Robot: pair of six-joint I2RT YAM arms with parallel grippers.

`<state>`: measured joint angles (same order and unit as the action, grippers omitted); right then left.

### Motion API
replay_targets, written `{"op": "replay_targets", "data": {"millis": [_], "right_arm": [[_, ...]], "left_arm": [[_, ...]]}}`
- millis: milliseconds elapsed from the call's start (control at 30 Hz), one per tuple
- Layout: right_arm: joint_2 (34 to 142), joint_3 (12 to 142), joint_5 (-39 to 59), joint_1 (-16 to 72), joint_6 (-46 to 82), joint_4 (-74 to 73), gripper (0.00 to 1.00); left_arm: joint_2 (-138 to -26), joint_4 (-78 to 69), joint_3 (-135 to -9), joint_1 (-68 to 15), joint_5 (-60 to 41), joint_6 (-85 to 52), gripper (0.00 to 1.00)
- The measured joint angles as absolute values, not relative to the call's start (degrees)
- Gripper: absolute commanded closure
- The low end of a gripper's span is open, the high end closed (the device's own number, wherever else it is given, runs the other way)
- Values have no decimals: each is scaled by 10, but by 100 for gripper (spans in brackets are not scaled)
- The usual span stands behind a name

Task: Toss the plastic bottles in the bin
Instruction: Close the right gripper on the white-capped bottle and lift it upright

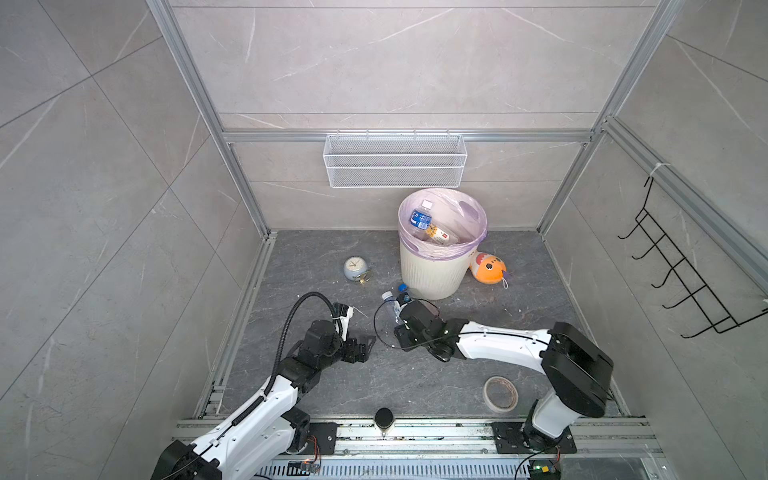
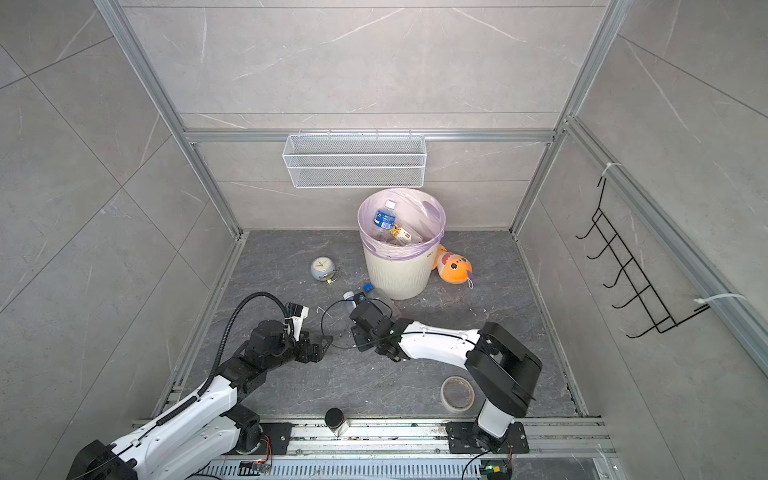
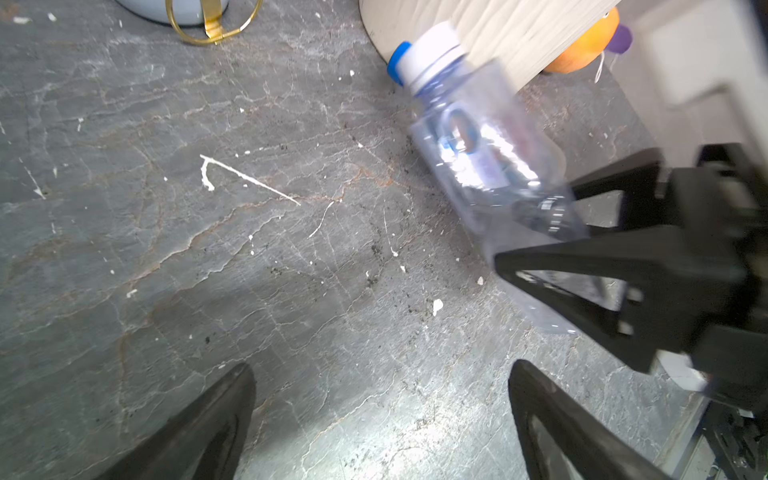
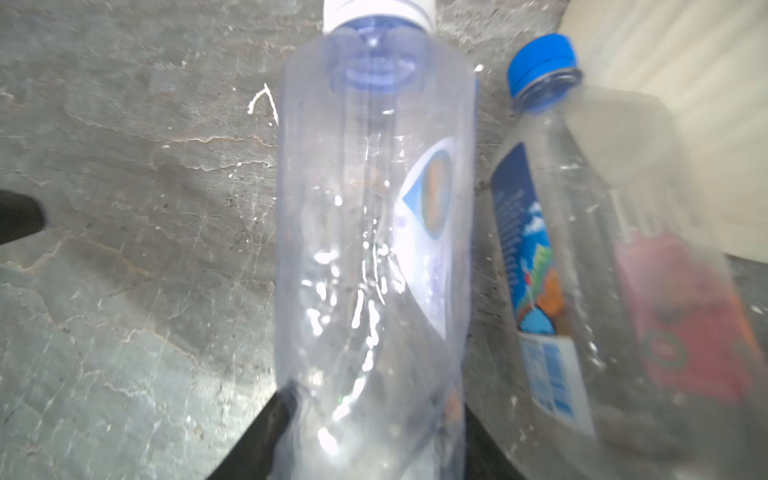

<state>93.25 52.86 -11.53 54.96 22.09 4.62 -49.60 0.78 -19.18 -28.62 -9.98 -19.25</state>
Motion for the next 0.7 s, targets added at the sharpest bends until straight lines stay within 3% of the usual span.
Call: {"op": "replay_targets", "data": {"millis": [300,700], "right_arm": [[793,386,-193,592,220,-14,46],[636,312,-305,644,232,-5,50]], "left_arm": [[-519,8,-204,-291,-91,-190,3],[-520,9,-205,-294,-90,-190,3]]}}
